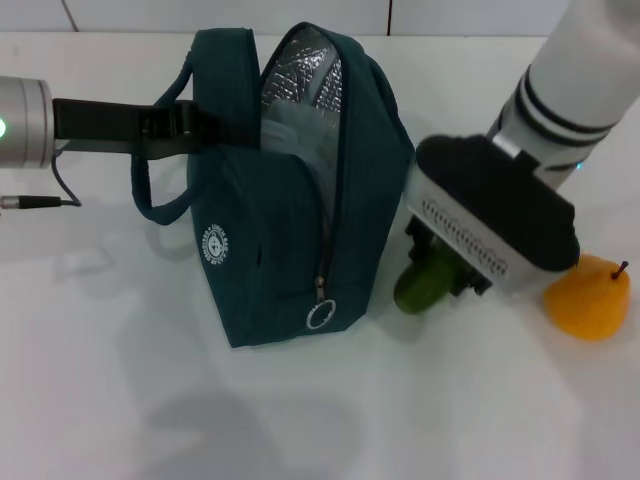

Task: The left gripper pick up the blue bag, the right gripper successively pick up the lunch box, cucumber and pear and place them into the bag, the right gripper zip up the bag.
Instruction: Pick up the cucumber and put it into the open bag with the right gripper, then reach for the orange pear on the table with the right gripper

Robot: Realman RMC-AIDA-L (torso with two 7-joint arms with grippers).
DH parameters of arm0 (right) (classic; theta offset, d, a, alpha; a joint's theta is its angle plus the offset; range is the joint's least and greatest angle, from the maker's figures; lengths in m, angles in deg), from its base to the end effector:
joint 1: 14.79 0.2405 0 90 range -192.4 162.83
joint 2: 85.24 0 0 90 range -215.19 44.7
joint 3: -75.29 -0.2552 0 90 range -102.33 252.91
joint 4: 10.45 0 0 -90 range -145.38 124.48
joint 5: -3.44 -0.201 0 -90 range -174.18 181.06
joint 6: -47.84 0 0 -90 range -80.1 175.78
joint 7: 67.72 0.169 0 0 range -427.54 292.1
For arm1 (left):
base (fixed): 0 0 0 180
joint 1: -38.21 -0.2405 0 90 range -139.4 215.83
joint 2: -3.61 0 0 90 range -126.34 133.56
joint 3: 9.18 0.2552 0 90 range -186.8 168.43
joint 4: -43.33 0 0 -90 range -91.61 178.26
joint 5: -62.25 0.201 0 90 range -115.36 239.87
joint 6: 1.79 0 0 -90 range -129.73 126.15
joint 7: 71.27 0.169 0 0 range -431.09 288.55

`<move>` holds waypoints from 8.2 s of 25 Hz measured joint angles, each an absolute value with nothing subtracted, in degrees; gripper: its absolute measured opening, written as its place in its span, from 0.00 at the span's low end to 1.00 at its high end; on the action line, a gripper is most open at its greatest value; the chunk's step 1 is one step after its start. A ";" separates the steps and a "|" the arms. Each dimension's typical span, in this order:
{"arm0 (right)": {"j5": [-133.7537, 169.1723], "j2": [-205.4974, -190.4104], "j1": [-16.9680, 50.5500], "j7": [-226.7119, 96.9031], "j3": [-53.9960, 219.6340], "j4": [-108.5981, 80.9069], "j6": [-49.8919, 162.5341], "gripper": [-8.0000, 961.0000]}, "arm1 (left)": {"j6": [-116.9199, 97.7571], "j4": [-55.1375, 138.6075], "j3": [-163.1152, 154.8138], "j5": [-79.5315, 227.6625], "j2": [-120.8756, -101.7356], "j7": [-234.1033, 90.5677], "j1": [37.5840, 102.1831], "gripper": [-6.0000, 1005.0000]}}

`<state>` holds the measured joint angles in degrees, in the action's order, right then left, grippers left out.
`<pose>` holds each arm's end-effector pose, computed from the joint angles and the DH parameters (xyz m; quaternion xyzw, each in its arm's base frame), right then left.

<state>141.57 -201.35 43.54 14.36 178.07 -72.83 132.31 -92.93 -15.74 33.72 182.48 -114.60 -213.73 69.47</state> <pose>0.0975 0.3605 -0.0900 0.8595 0.4252 0.2737 0.0741 -0.2209 0.3594 0.0310 -0.7986 -0.5568 -0.2095 0.0915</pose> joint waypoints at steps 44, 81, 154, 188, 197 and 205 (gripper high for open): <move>104.77 -200.90 31.59 26.97 140.95 -93.38 113.29 0.57 | -92.84 -15.76 33.71 179.42 -114.06 -211.47 69.46 0.06; 73.15 -201.45 34.76 16.80 148.24 -42.53 126.38 0.57 | -92.84 -15.63 33.70 179.42 -114.51 -209.78 69.02 0.06; 88.02 -194.02 8.63 20.40 136.83 -66.59 138.99 0.79 | -91.47 -13.45 30.92 179.45 -114.45 -208.12 66.69 0.06; 111.85 -198.40 0.72 4.50 119.19 -60.76 144.99 0.76 | -91.34 -11.95 30.89 179.31 -114.60 -206.71 67.10 0.06; 111.48 -199.62 0.71 2.41 119.13 -60.63 143.96 0.75 | -91.35 -11.95 30.89 179.29 -114.60 -206.73 67.18 0.06; 111.25 -199.84 0.94 1.72 119.15 -60.11 143.63 0.69 | -91.35 -11.96 30.90 179.25 -114.60 -206.77 67.26 0.06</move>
